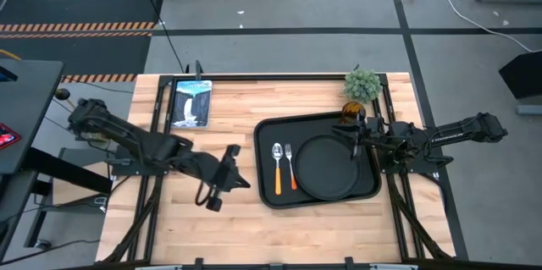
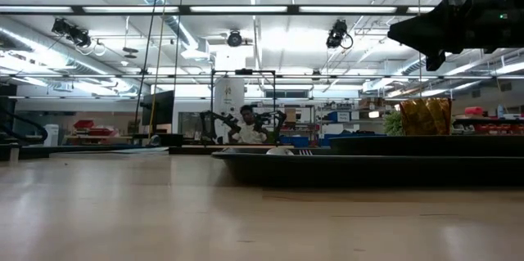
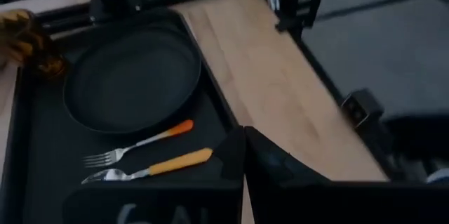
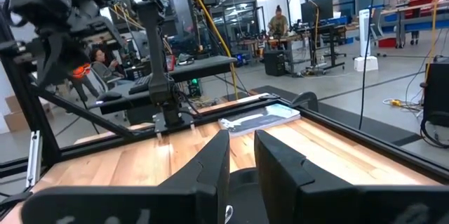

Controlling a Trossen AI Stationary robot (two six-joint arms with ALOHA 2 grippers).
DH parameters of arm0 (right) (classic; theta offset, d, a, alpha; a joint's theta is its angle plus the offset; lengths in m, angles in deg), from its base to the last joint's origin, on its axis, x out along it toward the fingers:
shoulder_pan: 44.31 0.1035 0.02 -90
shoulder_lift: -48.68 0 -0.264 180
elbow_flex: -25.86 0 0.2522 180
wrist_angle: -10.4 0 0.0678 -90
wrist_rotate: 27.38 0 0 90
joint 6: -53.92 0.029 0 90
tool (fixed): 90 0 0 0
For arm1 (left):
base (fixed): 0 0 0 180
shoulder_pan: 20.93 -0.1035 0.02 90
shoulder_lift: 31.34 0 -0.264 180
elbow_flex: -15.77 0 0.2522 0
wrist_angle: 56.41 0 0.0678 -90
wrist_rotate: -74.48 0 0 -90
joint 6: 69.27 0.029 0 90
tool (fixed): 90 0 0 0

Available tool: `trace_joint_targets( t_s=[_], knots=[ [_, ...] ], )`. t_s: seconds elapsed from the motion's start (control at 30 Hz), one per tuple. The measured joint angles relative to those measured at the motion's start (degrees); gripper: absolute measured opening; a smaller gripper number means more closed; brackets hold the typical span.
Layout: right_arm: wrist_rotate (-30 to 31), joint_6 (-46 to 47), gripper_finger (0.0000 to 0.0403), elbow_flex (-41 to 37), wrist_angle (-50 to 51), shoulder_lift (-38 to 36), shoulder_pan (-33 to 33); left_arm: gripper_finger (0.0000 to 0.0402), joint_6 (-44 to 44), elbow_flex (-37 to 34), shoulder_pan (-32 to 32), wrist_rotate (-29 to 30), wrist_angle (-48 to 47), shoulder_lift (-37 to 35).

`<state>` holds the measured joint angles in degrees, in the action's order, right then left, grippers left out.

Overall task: Pick and place plate/cup/fork/spoon on tray
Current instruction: Return to Home Position

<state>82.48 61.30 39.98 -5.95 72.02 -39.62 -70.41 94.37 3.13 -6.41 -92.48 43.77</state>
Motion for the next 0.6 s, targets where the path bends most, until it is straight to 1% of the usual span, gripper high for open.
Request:
trace_joint_targets(
  t_s=[0.17,0.33,0.4,0.47,0.53,0.6],
  knots=[
    [0.0,0.0,0.0075,0.0,0.0,0.0,0.0,0.0009,-3.6,0.0,-0.5,0.1,1.8,-4.4],
    [0.0,0.0,0.0075,0.0,0.1,0.0,0.0,0.0009,-8.5,0.0,-1.8,2.5,2.6,-11.6],
    [0.0,0.0,0.0075,0.0,0.1,0.0,0.0,0.0009,-9.4,-0.4,-1.2,3.1,3.9,-14.7],
    [0.0,0.0,0.0075,0.0,0.1,0.0,0.0,0.0009,-8.4,-2.2,-1.7,3.2,7.4,-16.9],
    [0.0,0.0,0.0075,0.0,0.1,0.0,0.0,0.0009,-7.4,-6.4,-1.6,1.6,11.0,-20.4],
    [0.0,0.0,0.0075,0.0,0.1,0.0,0.0,0.0009,-7.7,-11.9,-2.3,-0.1,18.9,-24.1]
  ],
)
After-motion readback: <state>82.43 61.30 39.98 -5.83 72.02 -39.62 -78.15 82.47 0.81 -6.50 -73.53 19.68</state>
